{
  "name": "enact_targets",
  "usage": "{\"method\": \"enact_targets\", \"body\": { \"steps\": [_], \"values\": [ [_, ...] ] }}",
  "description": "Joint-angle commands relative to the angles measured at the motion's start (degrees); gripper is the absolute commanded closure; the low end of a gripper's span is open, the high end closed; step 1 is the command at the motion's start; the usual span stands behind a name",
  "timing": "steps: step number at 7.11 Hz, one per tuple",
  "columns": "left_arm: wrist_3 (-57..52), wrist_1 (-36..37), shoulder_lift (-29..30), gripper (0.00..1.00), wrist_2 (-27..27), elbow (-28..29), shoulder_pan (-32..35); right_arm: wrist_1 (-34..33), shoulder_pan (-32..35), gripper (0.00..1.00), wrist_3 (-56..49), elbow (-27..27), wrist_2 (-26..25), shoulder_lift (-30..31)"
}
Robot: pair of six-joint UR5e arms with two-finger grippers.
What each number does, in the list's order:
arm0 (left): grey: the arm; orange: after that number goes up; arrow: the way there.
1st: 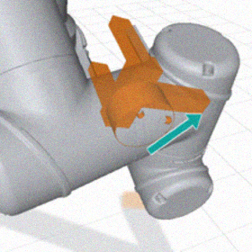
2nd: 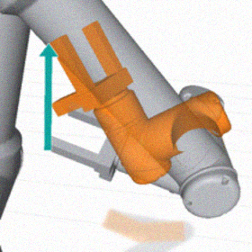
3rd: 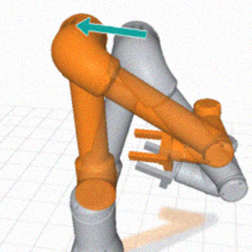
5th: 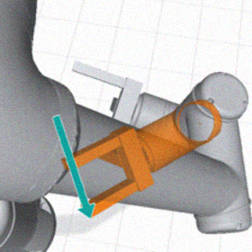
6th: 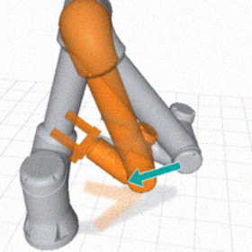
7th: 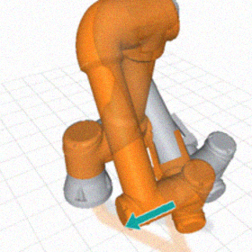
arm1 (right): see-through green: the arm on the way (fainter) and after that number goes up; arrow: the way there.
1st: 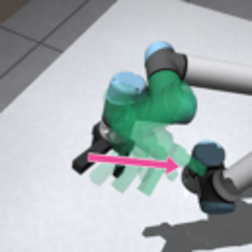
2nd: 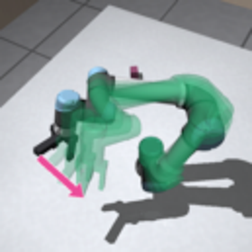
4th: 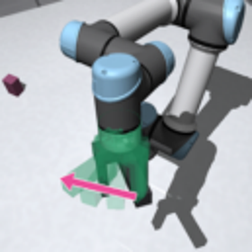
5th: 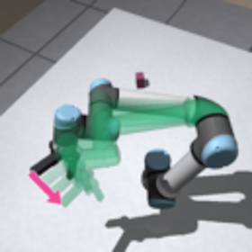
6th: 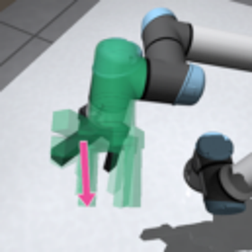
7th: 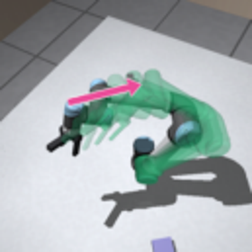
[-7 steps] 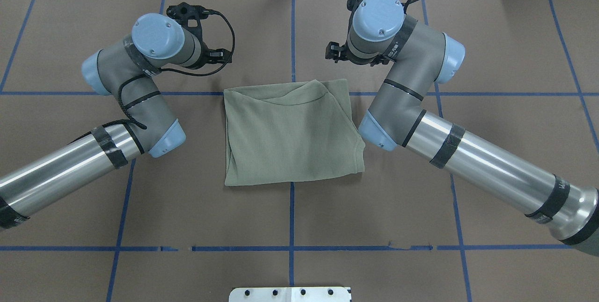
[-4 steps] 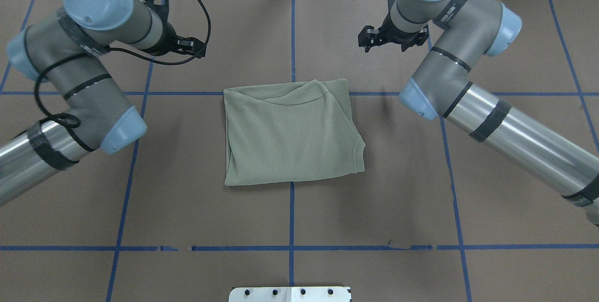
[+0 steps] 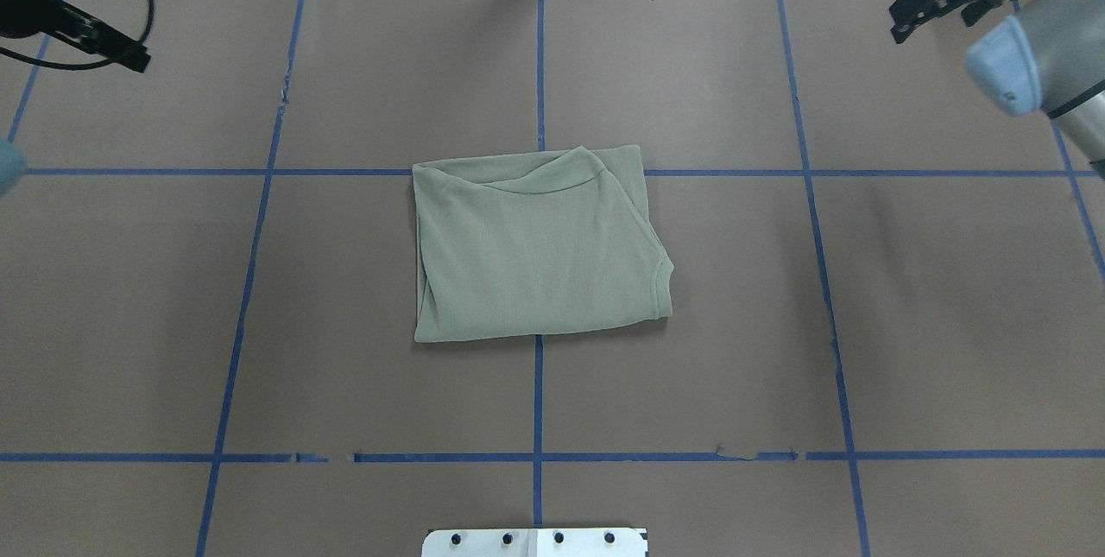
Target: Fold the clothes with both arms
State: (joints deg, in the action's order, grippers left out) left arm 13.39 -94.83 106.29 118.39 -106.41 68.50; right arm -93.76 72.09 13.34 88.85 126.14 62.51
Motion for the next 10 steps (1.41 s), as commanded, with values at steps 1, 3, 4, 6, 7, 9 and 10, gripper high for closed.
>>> {"method": "enact_targets", "body": {
  "steps": [1,3,4,6,7,9,10],
  "values": [
    [-11.09,0.26,-7.99,0.0,6.82,0.06,11.43,-6.94,10.04,0.0,-15.04,0.97,4.18,5.22],
    [-10.49,0.08,-16.88,0.0,14.3,1.02,13.32,-0.68,11.84,0.0,-18.25,2.99,3.67,20.03],
    [-11.1,0.35,-17.77,0.0,14.67,1.38,16.28,4.42,13.32,0.0,-18.08,2.99,3.93,25.06],
    [-12.5,2.97,-17.96,0.0,14.68,8.72,16.75,8.95,14.38,0.0,-17.82,3.34,9.44,28.89],
    [-18.69,4.38,-18.13,0.0,14.68,11.03,17.27,8.78,14.56,0.0,-17.91,3.43,9.47,28.98],
    [-22.71,5.27,-19.71,0.0,14.59,11.4,19.9,8.51,14.83,0.0,-17.91,3.52,8.95,29.07],
    [-22.45,6.23,-19.54,0.0,14.85,11.32,20.35,8.51,14.83,0.0,-17.82,3.52,8.94,28.89]
  ]
}}
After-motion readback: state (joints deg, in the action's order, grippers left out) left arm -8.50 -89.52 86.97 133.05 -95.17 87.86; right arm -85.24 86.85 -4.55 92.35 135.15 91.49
